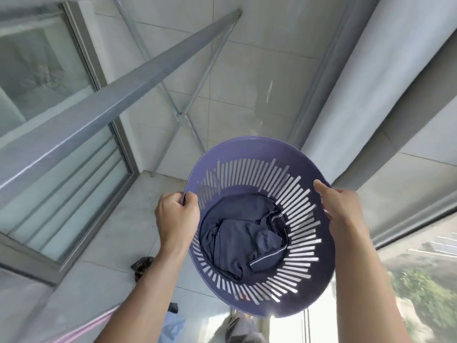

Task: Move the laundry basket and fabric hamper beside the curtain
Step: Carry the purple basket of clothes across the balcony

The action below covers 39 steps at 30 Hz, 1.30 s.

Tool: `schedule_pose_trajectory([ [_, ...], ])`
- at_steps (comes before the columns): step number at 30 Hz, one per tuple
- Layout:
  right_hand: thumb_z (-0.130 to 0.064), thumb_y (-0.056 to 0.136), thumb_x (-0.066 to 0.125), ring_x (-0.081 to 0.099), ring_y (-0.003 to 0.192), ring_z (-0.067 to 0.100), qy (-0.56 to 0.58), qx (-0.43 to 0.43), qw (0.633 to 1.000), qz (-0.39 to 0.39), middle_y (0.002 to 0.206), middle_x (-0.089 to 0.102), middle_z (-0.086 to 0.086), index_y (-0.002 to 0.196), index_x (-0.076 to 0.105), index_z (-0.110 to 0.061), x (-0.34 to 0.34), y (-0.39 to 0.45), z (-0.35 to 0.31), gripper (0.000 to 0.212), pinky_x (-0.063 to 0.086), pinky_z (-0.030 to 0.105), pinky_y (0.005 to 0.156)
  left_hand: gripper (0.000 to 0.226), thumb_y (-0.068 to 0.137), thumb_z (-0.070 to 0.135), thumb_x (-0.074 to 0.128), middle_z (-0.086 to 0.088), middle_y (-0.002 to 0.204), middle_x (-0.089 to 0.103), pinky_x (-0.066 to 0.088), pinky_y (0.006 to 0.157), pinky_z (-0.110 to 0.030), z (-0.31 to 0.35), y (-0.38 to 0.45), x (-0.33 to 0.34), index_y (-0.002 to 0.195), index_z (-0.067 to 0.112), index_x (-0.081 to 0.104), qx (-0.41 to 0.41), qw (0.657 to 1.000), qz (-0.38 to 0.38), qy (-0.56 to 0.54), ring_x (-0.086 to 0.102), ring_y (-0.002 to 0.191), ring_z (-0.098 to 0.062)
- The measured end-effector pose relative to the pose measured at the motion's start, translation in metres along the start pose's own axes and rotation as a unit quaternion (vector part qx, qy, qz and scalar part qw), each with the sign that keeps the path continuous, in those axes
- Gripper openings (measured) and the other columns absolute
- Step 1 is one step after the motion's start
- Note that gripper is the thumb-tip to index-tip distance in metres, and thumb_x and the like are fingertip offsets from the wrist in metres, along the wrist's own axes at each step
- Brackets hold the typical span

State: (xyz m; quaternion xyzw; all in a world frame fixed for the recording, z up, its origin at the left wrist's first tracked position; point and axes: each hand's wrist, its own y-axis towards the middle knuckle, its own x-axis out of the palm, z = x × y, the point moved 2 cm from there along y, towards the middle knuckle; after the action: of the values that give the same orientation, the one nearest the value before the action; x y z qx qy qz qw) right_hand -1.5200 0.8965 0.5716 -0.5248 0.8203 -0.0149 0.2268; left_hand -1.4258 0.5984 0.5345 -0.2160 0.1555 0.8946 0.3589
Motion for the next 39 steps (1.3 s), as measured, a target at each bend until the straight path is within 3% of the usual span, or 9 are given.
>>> schedule_pose_trajectory([
  [9, -0.040, 0.080, 0.076, 0.072, 0.076, 0.042, -0.062, -0.009, 0.991, -0.114, 0.090, 0.074, 0.024, 0.091, 0.069, 0.004, 0.089, 0.060, -0.045, 0.046, 0.061, 0.053, 0.072, 0.037, 0.084, 0.017, 0.049, -0.004, 0.052, 0.024, 0.020, 0.049, -0.030, -0.019, 0.052, 0.015, 0.056, 0.015, 0.025, -0.096, 0.993, 0.070, -0.026, 0.023, 0.051, -0.021],
  [13, -0.043, 0.080, 0.076, 0.067, 0.086, 0.035, -0.067, -0.037, 0.987, -0.144, 0.100, 0.069, 0.017, 0.099, 0.065, 0.008, 0.114, 0.097, -0.070, 0.056, 0.056, 0.052, 0.081, 0.042, 0.083, 0.019, 0.050, 0.009, 0.042, 0.022, 0.020, 0.046, -0.029, -0.017, 0.079, 0.036, 0.050, 0.020, 0.024, -0.129, 0.986, 0.098, -0.046, 0.022, 0.042, -0.014],
  [17, -0.041, 0.080, 0.076, 0.062, 0.064, 0.013, -0.062, -0.046, 0.981, -0.176, 0.089, 0.063, -0.005, 0.074, 0.062, -0.004, 0.130, 0.128, -0.085, 0.039, 0.054, 0.050, 0.087, 0.036, 0.080, 0.025, 0.052, 0.010, 0.034, 0.030, 0.022, 0.034, -0.022, -0.015, 0.101, 0.059, 0.054, 0.017, 0.028, -0.180, 0.975, 0.109, -0.071, 0.026, 0.030, -0.007],
  [19, -0.039, 0.081, 0.075, 0.067, 0.072, 0.025, -0.060, -0.052, 0.981, -0.179, 0.093, 0.066, 0.006, 0.084, 0.064, 0.008, 0.134, 0.144, -0.089, 0.048, 0.053, 0.054, 0.088, 0.031, 0.076, 0.027, 0.057, 0.011, 0.039, 0.041, 0.030, 0.035, -0.022, -0.017, 0.110, 0.074, 0.054, 0.016, 0.036, -0.262, 0.943, 0.106, -0.175, 0.036, 0.032, -0.010],
  [21, -0.045, 0.081, 0.069, 0.068, 0.089, 0.041, -0.061, -0.063, 0.980, -0.178, 0.100, 0.067, 0.026, 0.098, 0.064, 0.014, 0.141, 0.154, -0.090, 0.061, 0.056, 0.056, 0.084, 0.018, 0.074, 0.024, 0.063, 0.003, 0.049, 0.057, 0.037, 0.041, -0.027, -0.018, 0.118, 0.087, 0.060, 0.014, 0.055, -0.331, 0.903, 0.087, -0.261, 0.048, 0.038, -0.016],
  [25, -0.050, 0.083, 0.058, 0.070, 0.079, 0.040, -0.067, -0.081, 0.981, -0.164, 0.089, 0.072, 0.025, 0.085, 0.067, 0.013, 0.149, 0.179, -0.089, 0.063, 0.058, 0.041, 0.062, 0.013, 0.082, 0.015, 0.062, -0.006, 0.068, 0.070, 0.051, 0.046, -0.030, -0.016, 0.131, 0.110, 0.089, 0.009, 0.071, -0.375, 0.861, -0.014, -0.344, 0.065, 0.050, -0.022],
  [30, -0.053, 0.082, 0.057, 0.069, 0.056, 0.027, -0.070, -0.072, 0.988, -0.120, 0.059, 0.069, 0.010, 0.052, 0.058, -0.009, 0.151, 0.208, -0.086, 0.053, 0.059, 0.040, 0.059, 0.028, 0.080, 0.000, 0.054, -0.015, 0.089, 0.067, 0.055, 0.080, -0.050, -0.016, 0.140, 0.131, 0.099, 0.010, 0.072, -0.404, 0.842, -0.104, -0.343, 0.064, 0.076, -0.033],
  [36, -0.054, 0.075, 0.060, 0.052, 0.045, 0.018, -0.066, -0.057, 0.992, -0.091, 0.046, 0.051, 0.003, 0.045, 0.046, -0.015, 0.159, 0.234, -0.090, 0.051, 0.048, 0.033, 0.050, 0.045, 0.079, -0.012, 0.043, -0.026, 0.119, 0.068, 0.049, 0.091, -0.067, -0.010, 0.161, 0.159, 0.117, -0.005, 0.066, -0.436, 0.818, -0.211, -0.310, 0.064, 0.107, -0.049],
  [39, -0.053, 0.077, 0.060, 0.061, 0.050, 0.023, -0.063, -0.043, 0.994, -0.082, 0.048, 0.059, 0.006, 0.050, 0.056, -0.006, 0.168, 0.243, -0.100, 0.054, 0.054, 0.037, 0.055, 0.032, 0.080, -0.016, 0.040, -0.031, 0.121, 0.066, 0.046, 0.092, -0.071, -0.013, 0.179, 0.165, 0.099, -0.013, 0.066, -0.446, 0.803, -0.252, -0.305, 0.062, 0.110, -0.054],
])
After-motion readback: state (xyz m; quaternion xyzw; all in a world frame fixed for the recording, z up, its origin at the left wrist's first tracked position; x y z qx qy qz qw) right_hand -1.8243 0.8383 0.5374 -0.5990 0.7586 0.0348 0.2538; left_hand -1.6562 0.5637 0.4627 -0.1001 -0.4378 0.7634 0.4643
